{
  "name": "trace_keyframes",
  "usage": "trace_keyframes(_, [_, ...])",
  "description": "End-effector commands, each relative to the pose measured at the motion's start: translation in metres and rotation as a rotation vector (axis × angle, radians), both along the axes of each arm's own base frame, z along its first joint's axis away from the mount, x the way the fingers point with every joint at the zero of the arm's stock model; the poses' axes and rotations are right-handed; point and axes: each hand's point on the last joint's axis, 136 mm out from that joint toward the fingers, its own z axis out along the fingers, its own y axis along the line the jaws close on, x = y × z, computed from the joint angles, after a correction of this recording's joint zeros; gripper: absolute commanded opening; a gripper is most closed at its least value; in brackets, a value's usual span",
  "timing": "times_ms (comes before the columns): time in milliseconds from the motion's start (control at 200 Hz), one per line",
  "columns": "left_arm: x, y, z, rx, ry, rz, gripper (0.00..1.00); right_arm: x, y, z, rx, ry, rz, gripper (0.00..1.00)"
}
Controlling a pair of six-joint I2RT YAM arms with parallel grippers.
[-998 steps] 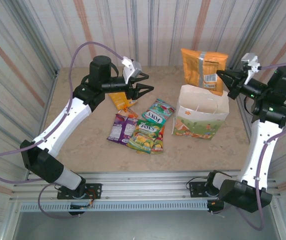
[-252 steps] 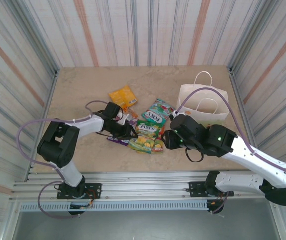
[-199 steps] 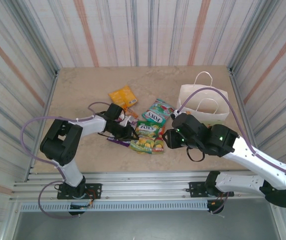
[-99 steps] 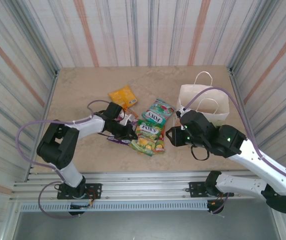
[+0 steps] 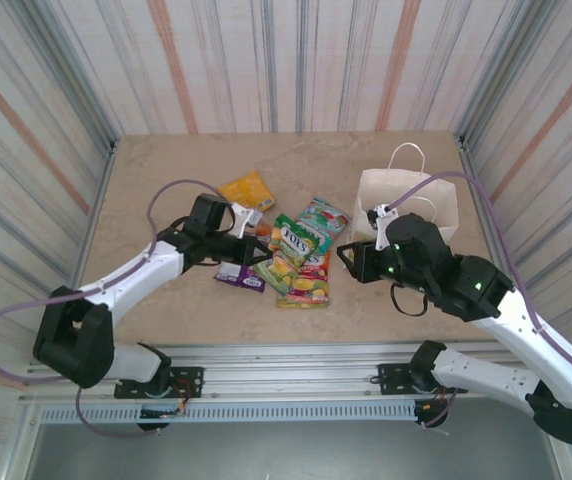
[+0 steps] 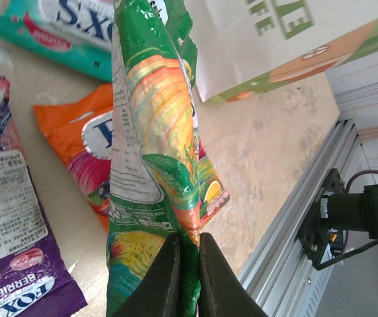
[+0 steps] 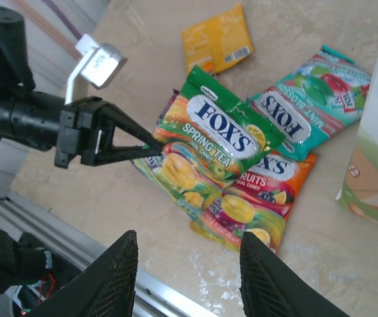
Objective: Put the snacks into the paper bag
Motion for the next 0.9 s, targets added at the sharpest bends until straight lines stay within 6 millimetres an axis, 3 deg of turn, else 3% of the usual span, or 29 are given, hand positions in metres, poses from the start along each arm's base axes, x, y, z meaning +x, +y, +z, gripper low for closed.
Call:
trace_keyframes(0, [0.004,-0.002,0.045,-0.082,-0.180,-0.024,0.00,0.004,0.007,0.008,0.026,-0.067,0.053,0.45])
trace_keyframes(225, [-0.009,-0.004,0.122,-0.185,-0.420,-0.108,0.00,0.011,0.017,0.029,0.085,-0.199,0.123,0.48])
trace_keyframes(566, [-0.018,-0.007,0.221,-0.372,-0.660,-0.136,0.00,0.028,0.020,0.064,0.201,-0.368,0.175,0.58])
trace_keyframes(711, [-0.023,-0.008,0.260,-0.454,-0.740,-0.136,0.00,0.032,0.025,0.078,0.241,-0.446,0.208,0.63])
trace_keyframes(897, [-0.030,-0.008,0.290,-0.520,-0.807,-0.153,0.00,0.036,0.027,0.093,0.291,-0.525,0.229,0.74])
